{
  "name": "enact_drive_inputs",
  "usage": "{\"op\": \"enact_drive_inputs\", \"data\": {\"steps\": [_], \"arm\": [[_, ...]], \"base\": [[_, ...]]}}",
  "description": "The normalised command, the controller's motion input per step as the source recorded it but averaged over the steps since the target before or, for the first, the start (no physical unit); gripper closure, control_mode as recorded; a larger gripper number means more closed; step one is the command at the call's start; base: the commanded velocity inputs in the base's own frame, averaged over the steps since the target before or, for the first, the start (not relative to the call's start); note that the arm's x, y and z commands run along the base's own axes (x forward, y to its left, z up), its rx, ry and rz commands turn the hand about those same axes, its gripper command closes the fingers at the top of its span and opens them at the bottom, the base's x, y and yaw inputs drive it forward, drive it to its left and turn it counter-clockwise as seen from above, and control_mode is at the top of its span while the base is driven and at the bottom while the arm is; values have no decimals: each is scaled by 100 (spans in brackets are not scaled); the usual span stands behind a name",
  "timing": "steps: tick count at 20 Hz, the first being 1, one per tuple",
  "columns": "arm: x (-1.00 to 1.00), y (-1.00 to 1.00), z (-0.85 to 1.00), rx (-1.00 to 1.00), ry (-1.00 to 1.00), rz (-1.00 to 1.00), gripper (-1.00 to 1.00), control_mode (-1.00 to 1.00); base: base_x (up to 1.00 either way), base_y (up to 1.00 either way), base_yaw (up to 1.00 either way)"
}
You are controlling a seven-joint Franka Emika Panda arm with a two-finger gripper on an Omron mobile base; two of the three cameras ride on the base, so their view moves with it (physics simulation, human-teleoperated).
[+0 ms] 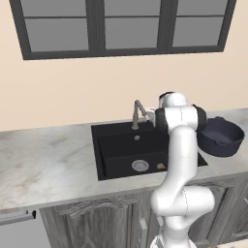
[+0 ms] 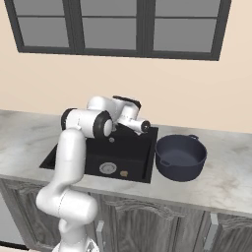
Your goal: Dump the garlic from the pot into the sink. Then turn on the water and wash the garlic. Then turn off the water and put the garlic back in the pot.
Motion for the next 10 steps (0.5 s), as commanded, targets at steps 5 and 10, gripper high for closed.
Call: {"op": "enact_drive_inputs", "data": {"steps": [5,10], "arm": [[20,0,-8,0,0,0,-100,-100],[14,0,-10,0,0,0,-100,-100]], "base": [[0,0,0],[0,0,0]]}}
